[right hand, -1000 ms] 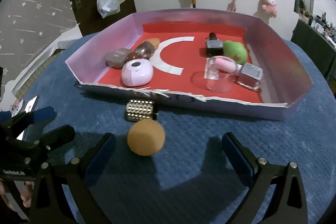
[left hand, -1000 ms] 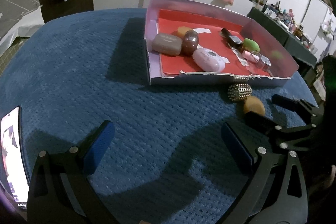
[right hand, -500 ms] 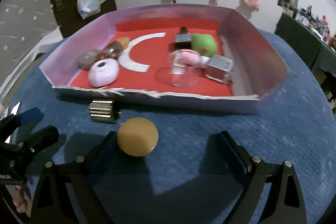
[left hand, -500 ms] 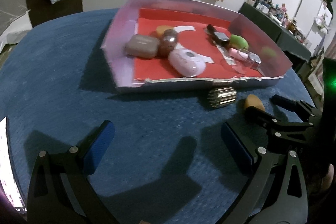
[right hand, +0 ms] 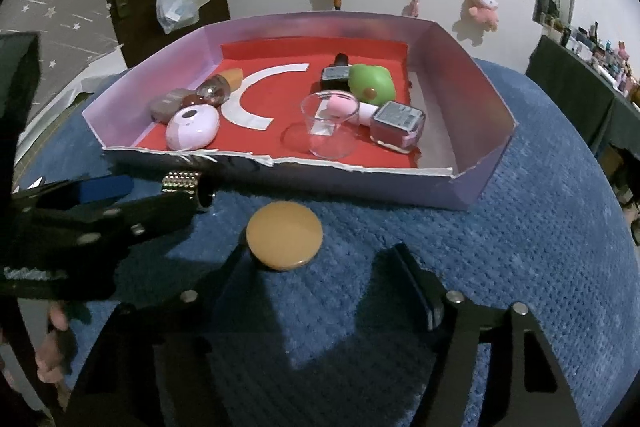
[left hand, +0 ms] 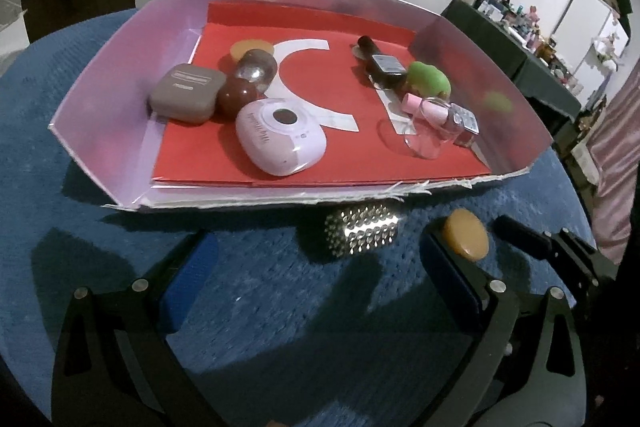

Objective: Organize rigid objects
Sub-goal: 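Move left gripper to the gold studded cylinder while right gripper approaches the tan round sponge, then close left gripper on the studded cylinder while right gripper closes on the tan sponge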

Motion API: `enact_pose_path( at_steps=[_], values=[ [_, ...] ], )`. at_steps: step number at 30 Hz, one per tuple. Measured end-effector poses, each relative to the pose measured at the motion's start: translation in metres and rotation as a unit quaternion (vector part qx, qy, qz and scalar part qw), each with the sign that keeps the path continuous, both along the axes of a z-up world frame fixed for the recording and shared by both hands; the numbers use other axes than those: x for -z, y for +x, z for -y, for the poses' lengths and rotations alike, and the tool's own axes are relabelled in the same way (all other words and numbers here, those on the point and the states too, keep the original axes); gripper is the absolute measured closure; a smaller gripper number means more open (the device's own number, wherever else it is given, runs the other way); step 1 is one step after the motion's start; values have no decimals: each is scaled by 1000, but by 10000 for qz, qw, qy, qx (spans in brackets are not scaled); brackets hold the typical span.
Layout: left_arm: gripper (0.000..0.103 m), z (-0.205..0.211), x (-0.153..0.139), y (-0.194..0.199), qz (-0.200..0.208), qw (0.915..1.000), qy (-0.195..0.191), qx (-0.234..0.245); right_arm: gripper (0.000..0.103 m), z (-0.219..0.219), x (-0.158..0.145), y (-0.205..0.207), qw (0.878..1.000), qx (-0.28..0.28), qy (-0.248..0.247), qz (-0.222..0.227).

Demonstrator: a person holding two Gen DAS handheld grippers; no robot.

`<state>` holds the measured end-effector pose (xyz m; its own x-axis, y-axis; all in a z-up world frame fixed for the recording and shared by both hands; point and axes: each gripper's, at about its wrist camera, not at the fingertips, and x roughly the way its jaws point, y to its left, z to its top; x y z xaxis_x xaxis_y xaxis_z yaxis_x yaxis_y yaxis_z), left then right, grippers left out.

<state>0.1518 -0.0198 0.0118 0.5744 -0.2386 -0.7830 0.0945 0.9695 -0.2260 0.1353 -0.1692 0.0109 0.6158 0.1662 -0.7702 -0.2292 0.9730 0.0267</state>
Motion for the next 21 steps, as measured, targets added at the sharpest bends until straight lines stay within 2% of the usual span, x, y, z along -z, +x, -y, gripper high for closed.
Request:
enact_pose_path(
  at_steps=[3,6,10,12,13,14,17,21],
  values=[
    [6,4,0,1,36,9998,141,-112,41,-5,-1,1,9999,-120,-15,18],
    [20,4,0,1,102,9994,289,-189,47,-9,-1,2,9998,-189,-37,45],
    [27,1,-2,1,134,9994,206,-248,54,-13,-1,4,9996,-269,22,74],
    [35,2,-2,-1,175,9995,193,-175,61,-15,-1,4,9995,-290,36,87],
    [45,3,-3,-1,184,9997,118,-90,63,-15,-1,4,9995,-306,64,82],
    [53,4,-3,-2,188,9998,65,-10,64,-16,-1,4,9994,-315,83,81],
    [69,10,-3,-3,177,9997,3,193,64,-17,0,2,9994,-314,78,93],
    [71,14,-4,-6,210,9994,65,263,64,-15,-2,0,9993,-298,213,62]
  ],
)
